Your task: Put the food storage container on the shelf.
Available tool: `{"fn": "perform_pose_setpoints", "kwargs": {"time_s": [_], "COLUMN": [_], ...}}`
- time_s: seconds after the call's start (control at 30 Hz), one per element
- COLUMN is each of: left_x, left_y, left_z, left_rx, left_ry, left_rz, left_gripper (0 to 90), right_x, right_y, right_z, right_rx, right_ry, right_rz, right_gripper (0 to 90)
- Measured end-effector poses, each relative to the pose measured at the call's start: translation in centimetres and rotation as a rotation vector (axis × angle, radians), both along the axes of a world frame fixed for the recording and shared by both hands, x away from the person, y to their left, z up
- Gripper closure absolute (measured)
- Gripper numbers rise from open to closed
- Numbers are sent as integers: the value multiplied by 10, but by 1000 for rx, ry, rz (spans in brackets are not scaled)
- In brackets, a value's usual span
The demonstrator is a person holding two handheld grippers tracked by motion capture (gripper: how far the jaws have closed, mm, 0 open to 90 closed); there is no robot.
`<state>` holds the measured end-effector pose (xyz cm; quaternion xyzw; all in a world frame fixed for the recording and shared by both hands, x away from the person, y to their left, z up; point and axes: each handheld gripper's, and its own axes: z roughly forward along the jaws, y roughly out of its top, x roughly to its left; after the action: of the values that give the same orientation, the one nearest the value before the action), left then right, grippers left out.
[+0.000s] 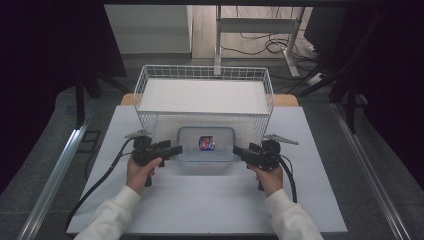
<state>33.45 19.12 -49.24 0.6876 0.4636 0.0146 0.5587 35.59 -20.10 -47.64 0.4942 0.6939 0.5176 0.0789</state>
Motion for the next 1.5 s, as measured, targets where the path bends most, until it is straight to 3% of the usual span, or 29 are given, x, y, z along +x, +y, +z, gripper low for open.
{"fn": "perform_pose_setpoints", "kwargs": {"time_s": [0.07,0.2,0.23,0.3,0.33,0.37,0.4,0.43,0.47,0.5,0.6,0.73,0.83,0.9,1.13,1.33,1.5], "left_x": [-11,-31,-36,-46,-50,-55,-55,-57,-59,-61,-67,-71,-73,-74,-78,-78,-81], "left_y": [0,0,1,1,1,2,2,2,3,2,-1,-3,-3,-3,-3,9,12], "left_z": [2,2,1,0,-2,-4,-4,-6,-8,-10,-14,-14,-13,-14,-15,-18,-15], "left_rx": [24,66,74,114,133,174,174,190,203,226,305,302,309,322,343,310,339], "left_ry": [-13,-23,-25,-46,-52,-60,-60,-58,-50,-45,-62,-61,-60,-58,-55,-24,-51], "left_rz": [-6,-17,-19,-27,-30,-39,-39,-41,-45,-50,-61,-77,-80,-79,-90,-67,-54], "left_gripper": [221,221,220,219,219,217,217,217,215,215,214,213,213,213,213,221,222], "right_x": [-14,-26,-33,-36,-41,-43,-43,-46,-51,-51,-56,-58,-56,-54,-45,-32,-23], "right_y": [-6,-11,-11,-10,-7,-5,-5,-2,6,6,18,36,43,54,77,100,112], "right_z": [3,4,4,4,3,2,2,1,-3,-3,-9,-12,-14,-18,-24,-32,-38], "right_rx": [-55,-95,-137,-153,-186,-205,-205,-232,-295,-295,-344,-404,-421,-452,-486,-507,-499], "right_ry": [-30,-55,-74,-74,-79,-79,-79,-75,-84,-84,-83,-89,-83,-80,-76,-87,-85], "right_rz": [36,65,85,96,122,143,143,165,197,197,237,296,308,332,352,336,323], "right_gripper": [222,264,298,311,349,377,377,405,469,469,606,822,873,885,886,887,888]}}
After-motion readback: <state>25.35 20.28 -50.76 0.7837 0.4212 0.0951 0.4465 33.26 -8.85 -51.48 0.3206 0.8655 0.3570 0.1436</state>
